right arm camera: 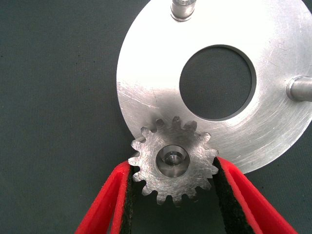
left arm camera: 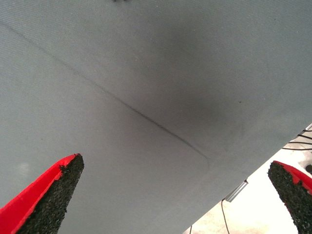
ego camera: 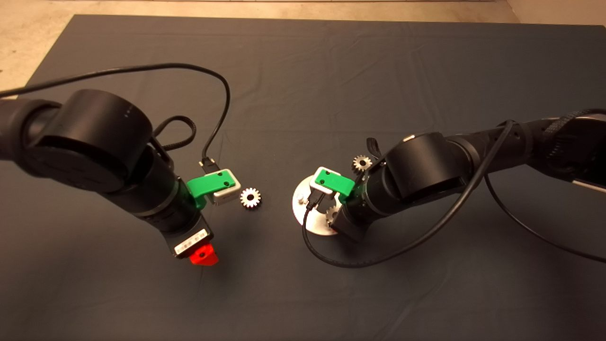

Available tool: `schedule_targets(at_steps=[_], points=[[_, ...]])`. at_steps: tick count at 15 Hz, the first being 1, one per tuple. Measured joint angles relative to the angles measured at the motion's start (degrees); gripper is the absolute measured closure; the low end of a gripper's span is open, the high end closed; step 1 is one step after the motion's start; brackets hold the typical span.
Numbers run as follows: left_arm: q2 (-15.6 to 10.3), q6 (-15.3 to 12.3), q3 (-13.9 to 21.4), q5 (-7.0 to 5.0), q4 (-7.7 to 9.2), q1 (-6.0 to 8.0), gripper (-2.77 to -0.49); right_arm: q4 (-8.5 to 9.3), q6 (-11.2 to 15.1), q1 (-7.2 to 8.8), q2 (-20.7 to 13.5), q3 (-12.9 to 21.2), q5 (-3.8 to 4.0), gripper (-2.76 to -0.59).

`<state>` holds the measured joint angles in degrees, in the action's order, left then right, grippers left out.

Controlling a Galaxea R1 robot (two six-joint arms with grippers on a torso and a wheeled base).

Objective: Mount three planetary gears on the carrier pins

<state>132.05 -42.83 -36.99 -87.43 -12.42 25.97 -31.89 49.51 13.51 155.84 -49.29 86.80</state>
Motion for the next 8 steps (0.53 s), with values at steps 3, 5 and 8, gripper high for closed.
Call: schedule_targets(at_steps=[3,5,8], points=[[-0.02,-0.20,0.00,-0.02,0.02,0.46,-2.77,0.00,0.00,0.00,-0.19,0.10,-0.11,-1.05],[-0.04,-0.22,0.00,-0.02,0.02,0.45,-2.77,-0.05,0.00,0.02,-0.61,0.41,-0.26,-1.05],[-0.05,-0.23,0.00,0.00,0.05,0.46,-2.77,-0.07,0.00,0.02,-0.91,0.72,-0.26,-1.05]])
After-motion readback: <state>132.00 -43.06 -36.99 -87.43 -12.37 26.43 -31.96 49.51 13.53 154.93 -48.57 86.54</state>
